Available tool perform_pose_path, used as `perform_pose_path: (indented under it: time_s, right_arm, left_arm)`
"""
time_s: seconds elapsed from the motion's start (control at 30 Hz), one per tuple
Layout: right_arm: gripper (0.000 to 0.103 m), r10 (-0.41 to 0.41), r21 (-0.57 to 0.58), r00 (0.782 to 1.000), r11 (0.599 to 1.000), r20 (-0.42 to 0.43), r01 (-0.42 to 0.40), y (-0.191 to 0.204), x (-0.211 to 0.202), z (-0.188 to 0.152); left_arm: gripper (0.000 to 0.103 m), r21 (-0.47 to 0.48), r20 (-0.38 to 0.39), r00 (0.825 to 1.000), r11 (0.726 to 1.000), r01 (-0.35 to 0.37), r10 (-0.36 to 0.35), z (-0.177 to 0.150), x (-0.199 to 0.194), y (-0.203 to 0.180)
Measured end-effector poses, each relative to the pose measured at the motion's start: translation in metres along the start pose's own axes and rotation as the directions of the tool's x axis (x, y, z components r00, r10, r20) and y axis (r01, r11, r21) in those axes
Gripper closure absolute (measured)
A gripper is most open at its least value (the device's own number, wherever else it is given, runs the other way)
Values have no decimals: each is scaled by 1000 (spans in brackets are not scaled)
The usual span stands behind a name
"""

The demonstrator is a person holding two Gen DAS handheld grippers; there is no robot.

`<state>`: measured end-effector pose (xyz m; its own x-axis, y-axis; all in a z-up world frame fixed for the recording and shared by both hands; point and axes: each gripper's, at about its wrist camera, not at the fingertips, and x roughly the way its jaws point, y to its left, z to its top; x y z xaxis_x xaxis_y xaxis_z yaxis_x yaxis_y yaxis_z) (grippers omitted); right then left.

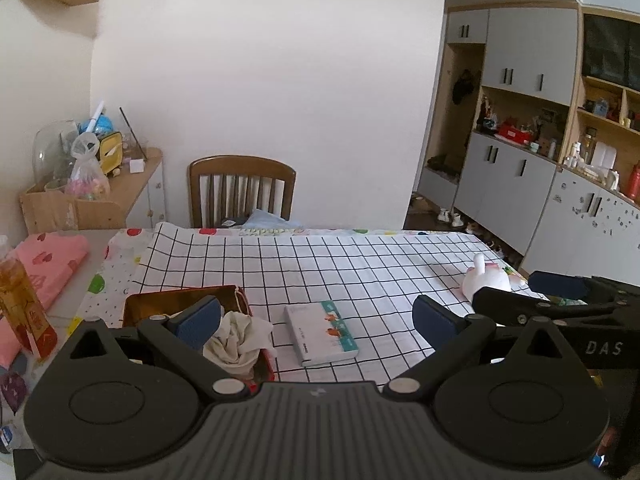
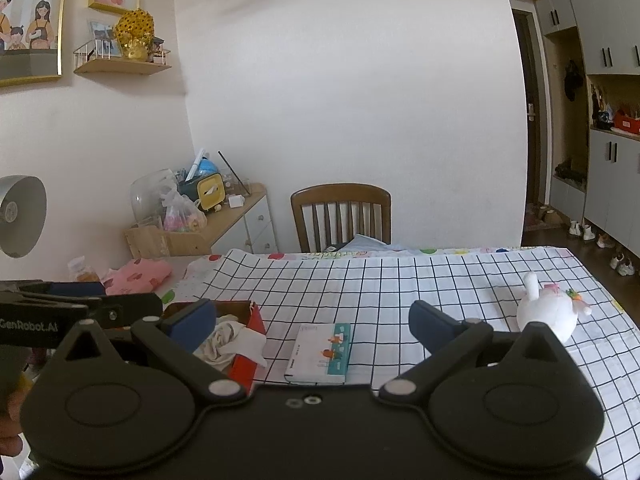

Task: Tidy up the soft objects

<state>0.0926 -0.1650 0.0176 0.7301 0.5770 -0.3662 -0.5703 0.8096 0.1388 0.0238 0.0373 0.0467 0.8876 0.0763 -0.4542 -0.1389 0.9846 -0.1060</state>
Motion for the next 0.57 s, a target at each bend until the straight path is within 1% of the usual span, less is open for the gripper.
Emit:
perform_pose_path:
  time_s: [0.1,0.57]
  right_arm:
    - [0,4,-1,1000,1000,0,-4,1,0,0]
    - [0,6,1,1000,1000,-13,-6,2,3,0]
  left_arm:
    - [0,11,2,1000,1000,-3,3,0,0,-1]
    - [0,5,-14,1000,1000,-15,15,-1,1,-3]
